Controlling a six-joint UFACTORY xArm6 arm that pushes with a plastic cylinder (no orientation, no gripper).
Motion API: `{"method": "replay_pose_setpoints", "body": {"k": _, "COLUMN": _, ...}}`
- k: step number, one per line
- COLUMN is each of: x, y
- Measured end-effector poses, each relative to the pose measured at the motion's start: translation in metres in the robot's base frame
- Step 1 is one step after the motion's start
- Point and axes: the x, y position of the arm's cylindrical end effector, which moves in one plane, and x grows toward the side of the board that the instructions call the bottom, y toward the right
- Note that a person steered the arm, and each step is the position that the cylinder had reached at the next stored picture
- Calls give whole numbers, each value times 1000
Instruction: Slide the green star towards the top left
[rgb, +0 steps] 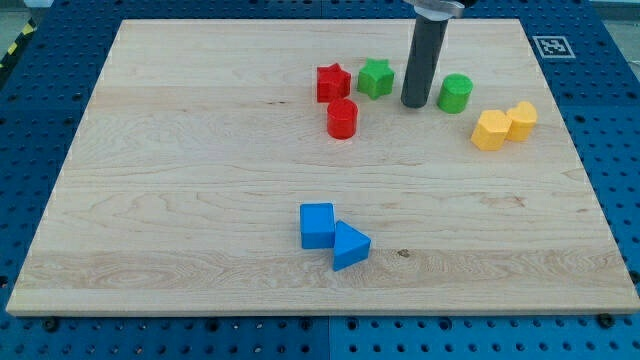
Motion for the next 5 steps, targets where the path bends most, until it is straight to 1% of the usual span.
{"method": "replay_pose_setpoints", "body": {"k": 1, "x": -5, "y": -5}}
{"method": "replay_pose_setpoints", "body": {"k": 3, "x": -34, "y": -33}}
{"method": "replay_pose_setpoints", "body": {"k": 5, "x": -54, "y": -76}}
